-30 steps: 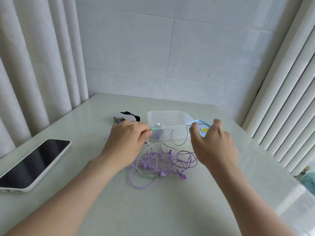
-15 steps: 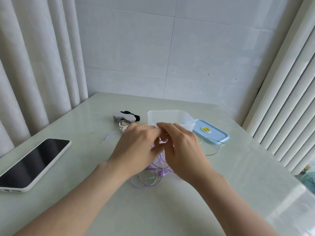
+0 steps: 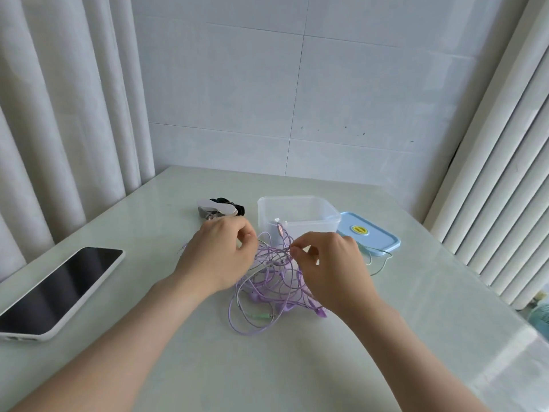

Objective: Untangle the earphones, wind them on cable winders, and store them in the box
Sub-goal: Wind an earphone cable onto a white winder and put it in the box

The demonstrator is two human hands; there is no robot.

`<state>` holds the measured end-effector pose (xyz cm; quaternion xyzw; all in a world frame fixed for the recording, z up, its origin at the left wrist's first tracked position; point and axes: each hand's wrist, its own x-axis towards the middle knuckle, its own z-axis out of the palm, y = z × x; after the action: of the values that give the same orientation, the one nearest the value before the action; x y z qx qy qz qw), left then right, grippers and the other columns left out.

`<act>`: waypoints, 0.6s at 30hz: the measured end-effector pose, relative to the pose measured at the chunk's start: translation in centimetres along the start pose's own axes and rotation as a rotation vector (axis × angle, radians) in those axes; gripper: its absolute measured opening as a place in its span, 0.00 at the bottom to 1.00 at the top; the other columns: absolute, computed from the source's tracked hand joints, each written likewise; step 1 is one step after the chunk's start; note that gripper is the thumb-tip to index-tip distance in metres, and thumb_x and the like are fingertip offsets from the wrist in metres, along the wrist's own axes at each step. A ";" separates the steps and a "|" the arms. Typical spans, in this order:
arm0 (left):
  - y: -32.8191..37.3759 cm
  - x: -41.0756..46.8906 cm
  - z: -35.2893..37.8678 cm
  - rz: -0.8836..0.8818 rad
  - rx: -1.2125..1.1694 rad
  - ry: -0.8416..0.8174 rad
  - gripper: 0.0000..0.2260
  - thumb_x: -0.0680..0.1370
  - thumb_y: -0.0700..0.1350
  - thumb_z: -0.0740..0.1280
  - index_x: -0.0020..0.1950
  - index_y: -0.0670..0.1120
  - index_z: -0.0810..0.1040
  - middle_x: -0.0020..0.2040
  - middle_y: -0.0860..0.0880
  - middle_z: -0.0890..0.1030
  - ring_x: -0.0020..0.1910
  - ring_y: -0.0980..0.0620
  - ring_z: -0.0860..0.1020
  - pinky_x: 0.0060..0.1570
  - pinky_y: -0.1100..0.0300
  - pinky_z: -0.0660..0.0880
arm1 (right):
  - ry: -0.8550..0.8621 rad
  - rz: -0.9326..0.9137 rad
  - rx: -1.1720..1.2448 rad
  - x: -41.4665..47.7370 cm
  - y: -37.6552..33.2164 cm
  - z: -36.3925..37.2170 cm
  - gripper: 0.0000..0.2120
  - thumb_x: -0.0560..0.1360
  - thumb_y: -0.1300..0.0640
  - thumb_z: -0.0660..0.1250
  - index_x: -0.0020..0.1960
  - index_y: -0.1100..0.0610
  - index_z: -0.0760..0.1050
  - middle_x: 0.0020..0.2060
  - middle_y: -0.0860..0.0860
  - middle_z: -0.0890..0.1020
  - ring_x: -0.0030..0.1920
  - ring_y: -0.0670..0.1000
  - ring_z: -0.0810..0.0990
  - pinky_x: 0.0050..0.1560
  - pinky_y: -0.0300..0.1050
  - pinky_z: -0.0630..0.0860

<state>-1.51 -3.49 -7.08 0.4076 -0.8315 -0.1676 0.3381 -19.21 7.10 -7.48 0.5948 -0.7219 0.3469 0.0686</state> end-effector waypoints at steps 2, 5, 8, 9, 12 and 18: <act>0.5 -0.3 -0.1 -0.025 0.019 -0.090 0.07 0.79 0.51 0.65 0.52 0.54 0.83 0.49 0.58 0.80 0.52 0.52 0.78 0.54 0.55 0.75 | -0.028 0.018 0.006 0.1 0.1 0.1 0.09 0.83 0.54 0.65 0.54 0.47 0.85 0.26 0.44 0.75 0.35 0.52 0.72 0.40 0.50 0.73; 0.9 -0.7 -0.3 -0.020 0.107 -0.199 0.14 0.79 0.55 0.66 0.65 0.57 0.78 0.58 0.57 0.75 0.58 0.53 0.73 0.56 0.56 0.70 | -0.094 0.048 0.035 0.0 -0.1 0.3 0.13 0.84 0.58 0.61 0.55 0.46 0.83 0.28 0.44 0.77 0.36 0.54 0.75 0.38 0.49 0.72; 0.9 -0.7 -0.3 -0.049 0.081 -0.220 0.16 0.76 0.56 0.68 0.63 0.56 0.79 0.56 0.57 0.80 0.60 0.52 0.77 0.61 0.54 0.74 | -0.106 0.126 0.141 0.1 -0.3 0.0 0.15 0.81 0.62 0.59 0.48 0.48 0.82 0.26 0.44 0.80 0.32 0.48 0.77 0.33 0.38 0.70; 1.0 -0.6 -0.4 -0.071 0.060 -0.226 0.14 0.76 0.57 0.69 0.60 0.56 0.81 0.52 0.58 0.81 0.57 0.52 0.78 0.60 0.54 0.75 | -0.113 0.144 0.174 0.2 -0.4 -0.1 0.14 0.79 0.63 0.60 0.45 0.50 0.82 0.24 0.41 0.78 0.31 0.46 0.75 0.31 0.36 0.68; 1.2 -0.2 -0.8 -0.153 -0.113 -0.286 0.12 0.76 0.57 0.65 0.41 0.51 0.79 0.34 0.57 0.75 0.39 0.54 0.73 0.43 0.54 0.71 | -0.139 0.184 0.289 0.2 -0.6 -0.6 0.10 0.76 0.60 0.65 0.41 0.53 0.84 0.23 0.42 0.76 0.27 0.44 0.70 0.31 0.33 0.65; 1.0 0.3 -1.3 -0.155 -0.445 -0.280 0.32 0.77 0.70 0.56 0.46 0.42 0.83 0.41 0.48 0.72 0.40 0.51 0.70 0.47 0.53 0.67 | -0.083 0.105 0.352 0.1 -0.4 -1.2 0.02 0.76 0.53 0.76 0.44 0.49 0.86 0.34 0.41 0.81 0.35 0.36 0.75 0.37 0.29 0.67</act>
<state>-1.29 -3.08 -5.46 0.3584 -0.7793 -0.4262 0.2873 -19.20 7.69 -6.38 0.5731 -0.6822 0.4461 -0.0846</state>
